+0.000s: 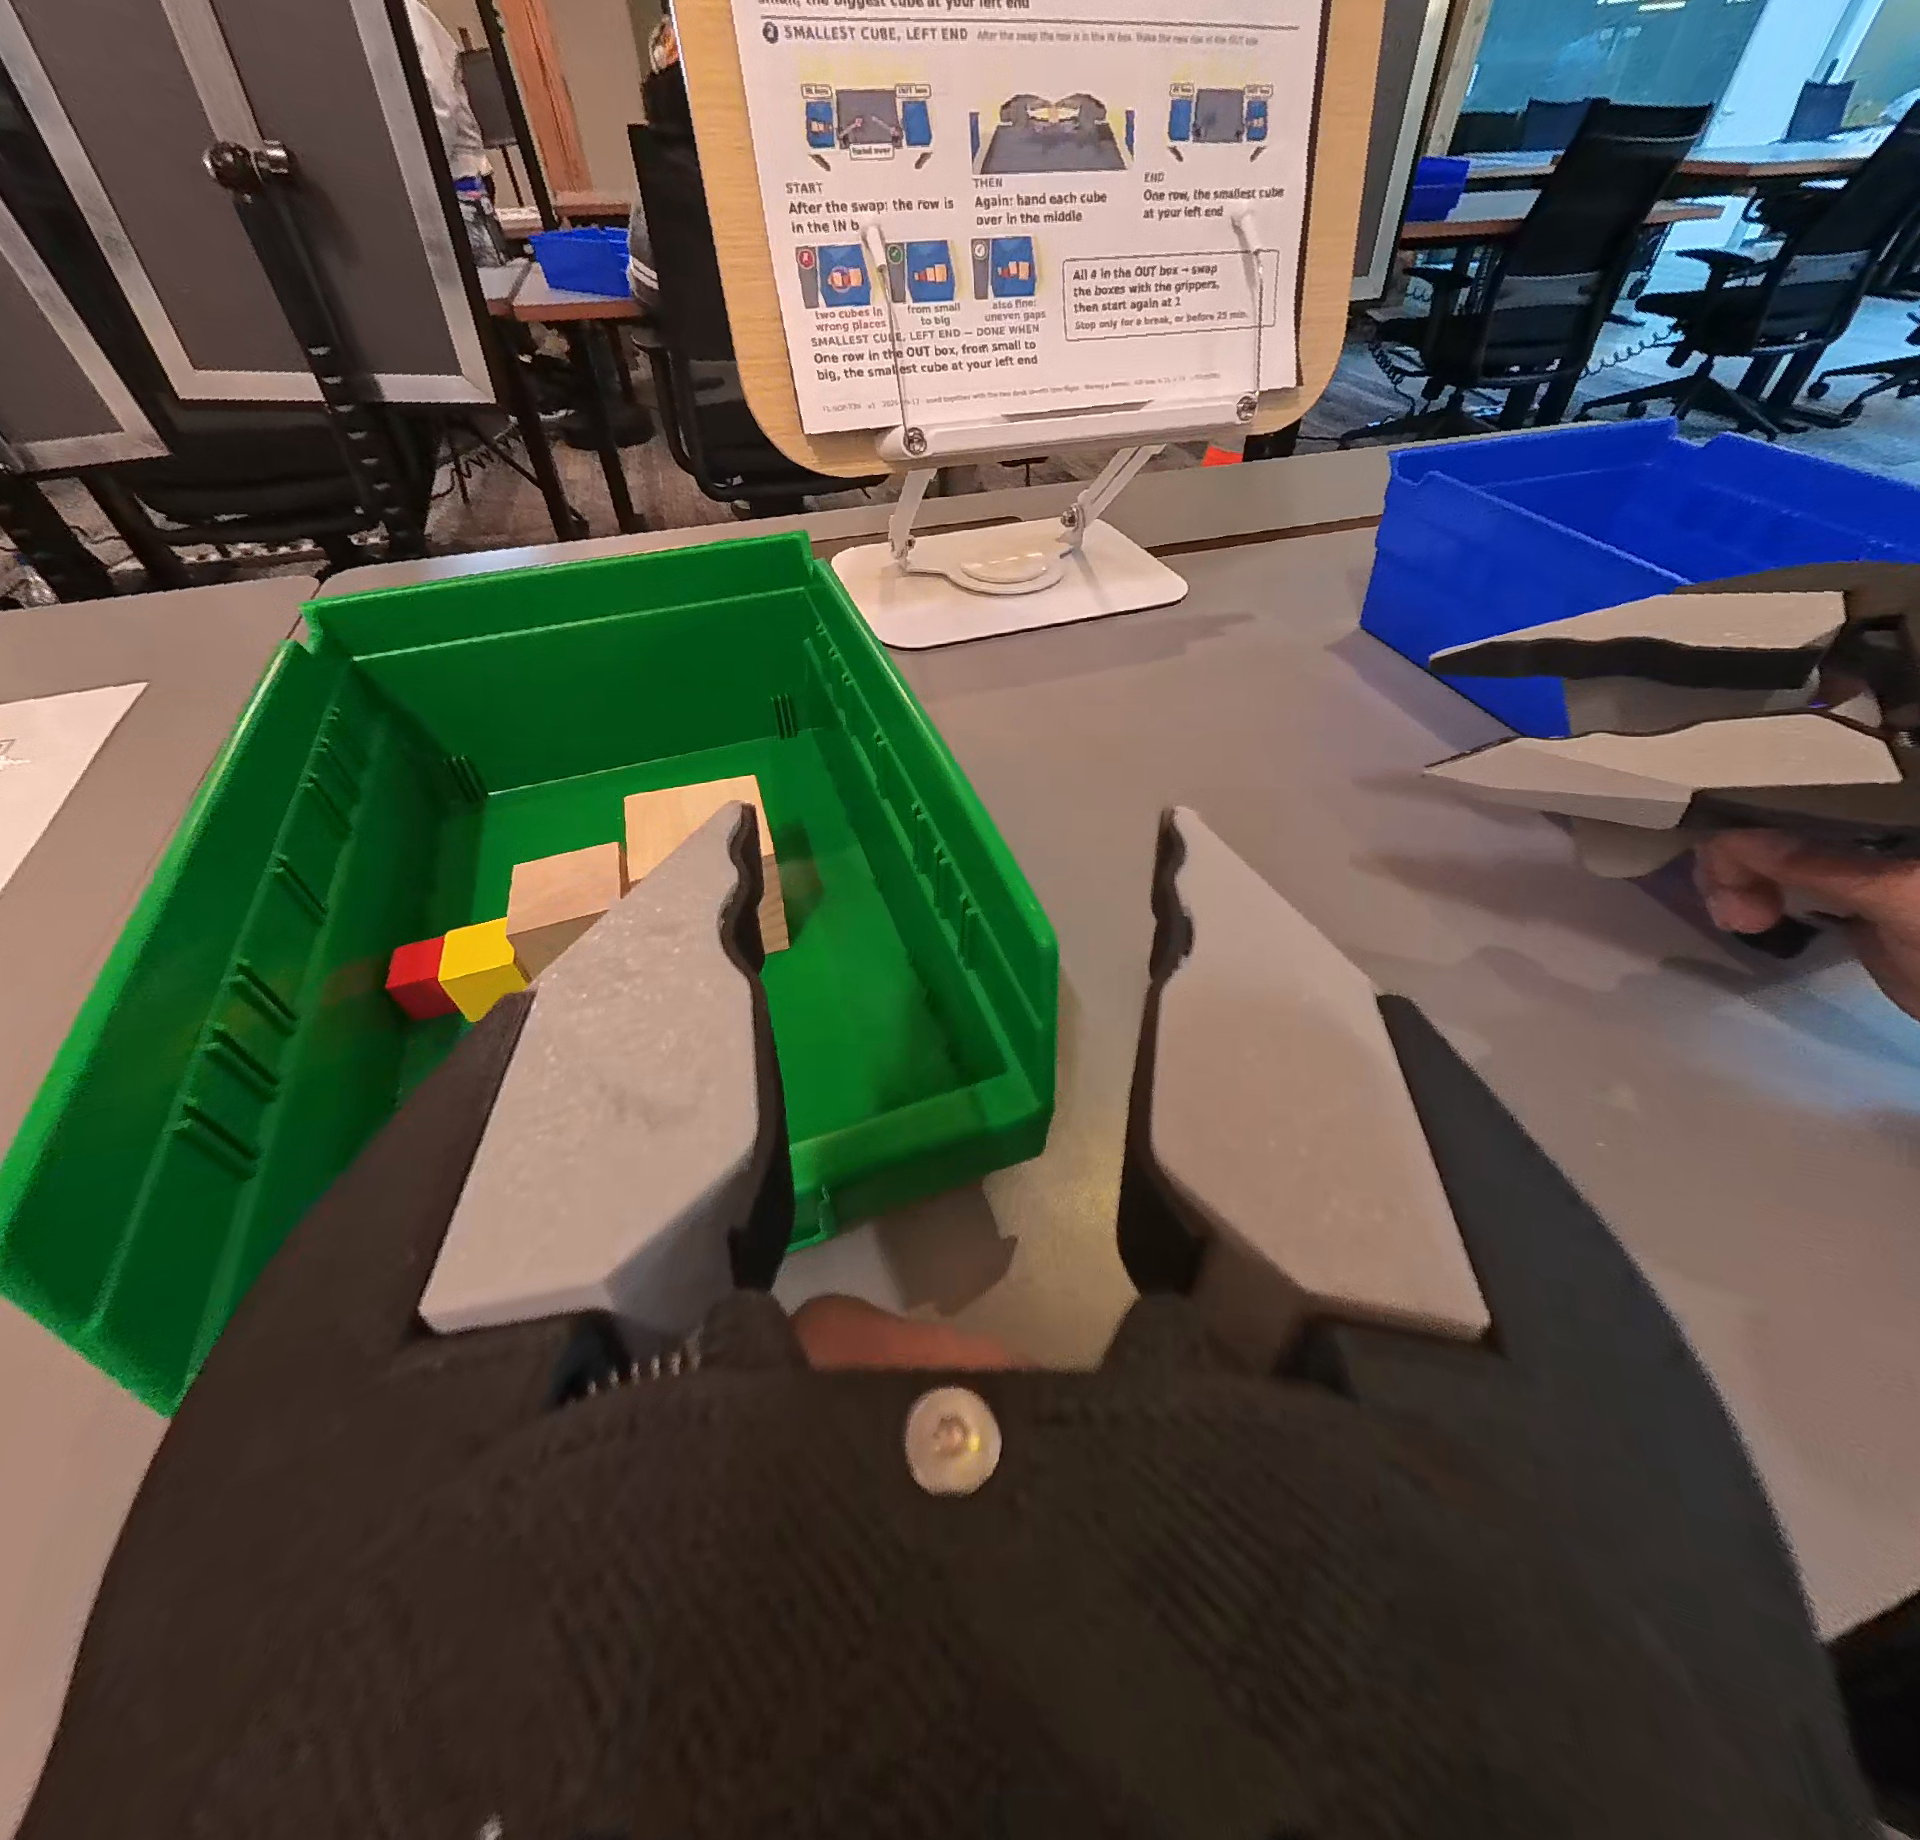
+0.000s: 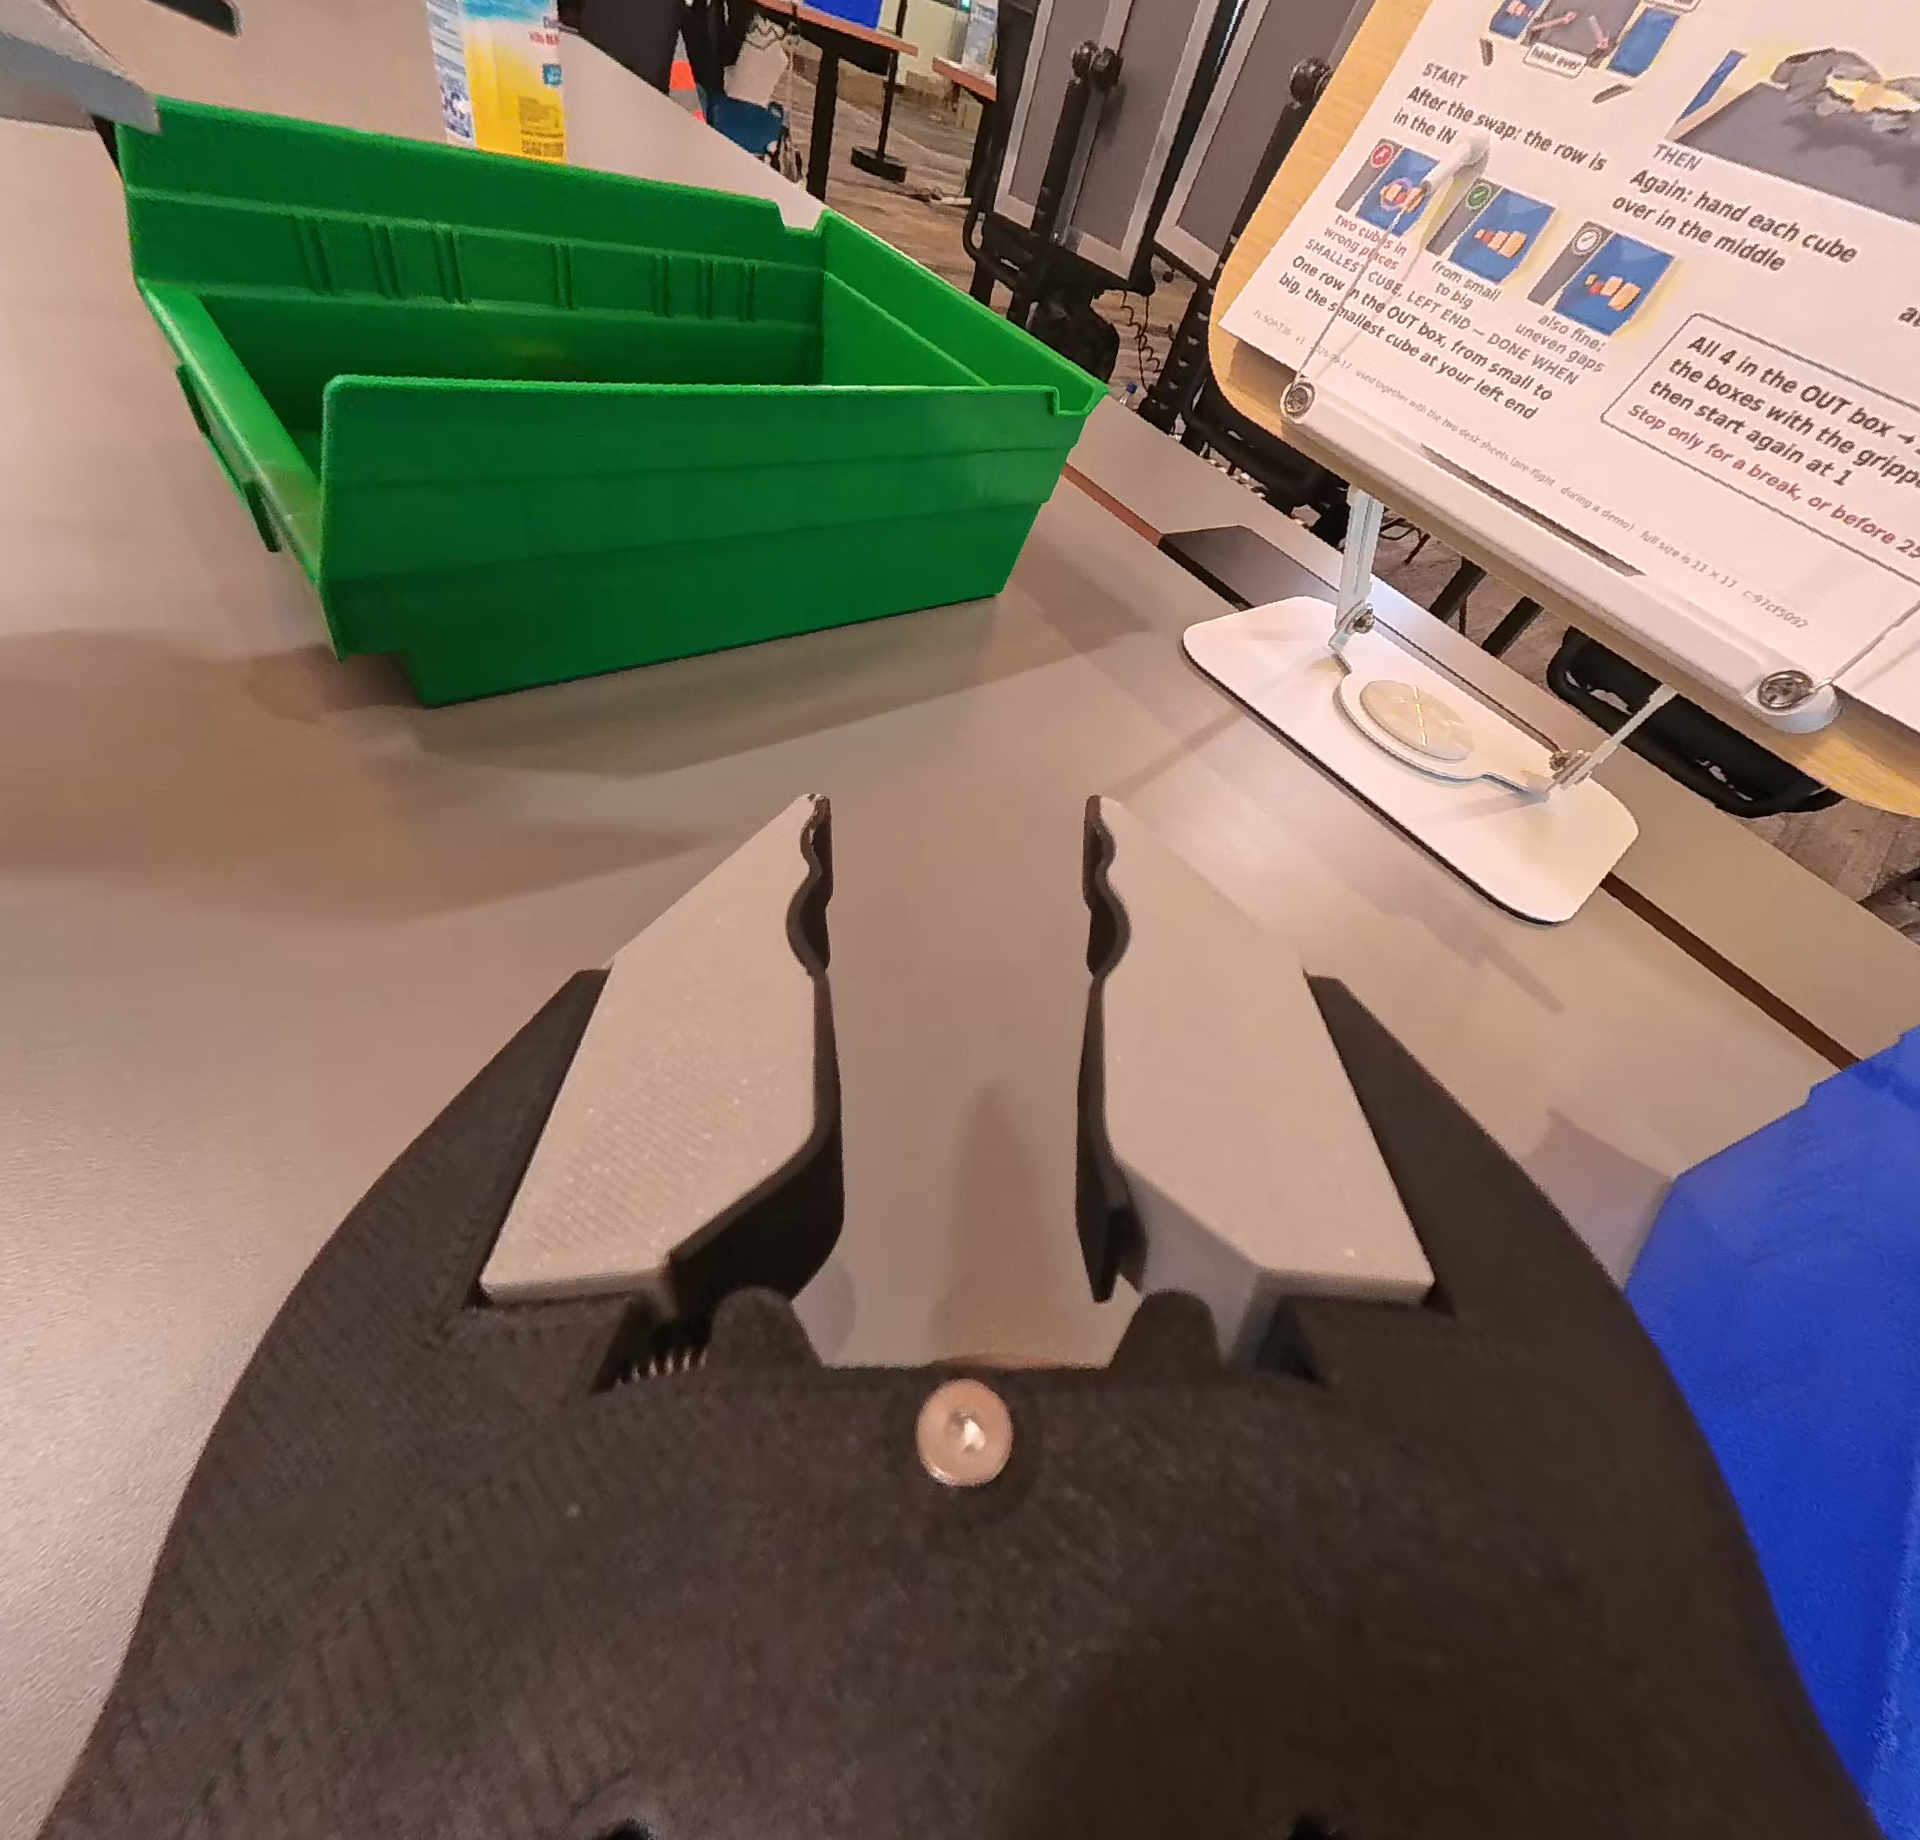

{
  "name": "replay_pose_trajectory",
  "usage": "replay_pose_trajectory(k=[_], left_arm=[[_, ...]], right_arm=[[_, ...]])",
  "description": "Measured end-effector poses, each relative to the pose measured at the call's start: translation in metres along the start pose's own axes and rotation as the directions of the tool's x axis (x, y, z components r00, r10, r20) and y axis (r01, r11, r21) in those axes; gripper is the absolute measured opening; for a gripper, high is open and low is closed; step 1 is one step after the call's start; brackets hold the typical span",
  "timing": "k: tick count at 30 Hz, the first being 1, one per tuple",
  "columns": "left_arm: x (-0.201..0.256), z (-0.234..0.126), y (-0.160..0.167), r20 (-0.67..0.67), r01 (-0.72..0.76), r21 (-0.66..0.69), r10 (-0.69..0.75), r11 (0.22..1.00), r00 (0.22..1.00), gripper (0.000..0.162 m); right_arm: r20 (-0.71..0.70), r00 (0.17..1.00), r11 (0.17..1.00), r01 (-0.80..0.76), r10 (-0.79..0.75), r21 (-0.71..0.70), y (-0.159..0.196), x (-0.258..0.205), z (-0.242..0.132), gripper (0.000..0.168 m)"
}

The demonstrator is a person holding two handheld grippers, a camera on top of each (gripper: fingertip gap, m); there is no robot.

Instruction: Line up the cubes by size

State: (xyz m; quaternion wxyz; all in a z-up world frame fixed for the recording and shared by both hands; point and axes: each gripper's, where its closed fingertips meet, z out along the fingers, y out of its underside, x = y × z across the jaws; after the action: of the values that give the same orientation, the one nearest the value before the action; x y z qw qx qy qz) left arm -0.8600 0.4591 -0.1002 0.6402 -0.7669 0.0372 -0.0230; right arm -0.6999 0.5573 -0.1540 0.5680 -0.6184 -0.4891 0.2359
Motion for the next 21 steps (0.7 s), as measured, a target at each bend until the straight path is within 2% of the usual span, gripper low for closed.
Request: replay_pose_trajectory(k=[7, 12, 21], left_arm=[[-0.007, -0.004, 0.002, 0.008, -0.022, -0.005, 0.022, 1.0, 1.0, 0.074], [-0.005, -0.009, -0.005, -0.045, 0.043, 0.035, -0.042, 0.998, 0.998, 0.068], [0.005, -0.004, -0.001, -0.071, 0.019, 0.023, -0.017, 1.0, 0.997, 0.066]], right_arm=[[0.0, 1.0, 1.0, 0.007, -0.007, -0.02, 0.005, 0.0, 0.002, 0.045], [0.005, 1.0, 1.0, 0.008, -0.008, -0.022, 0.005, -0.001, 0.003, 0.045], [0.011, 1.0, 0.998, 0.01, -0.01, -0.059, 0.016, -0.002, 0.008, 0.041]])
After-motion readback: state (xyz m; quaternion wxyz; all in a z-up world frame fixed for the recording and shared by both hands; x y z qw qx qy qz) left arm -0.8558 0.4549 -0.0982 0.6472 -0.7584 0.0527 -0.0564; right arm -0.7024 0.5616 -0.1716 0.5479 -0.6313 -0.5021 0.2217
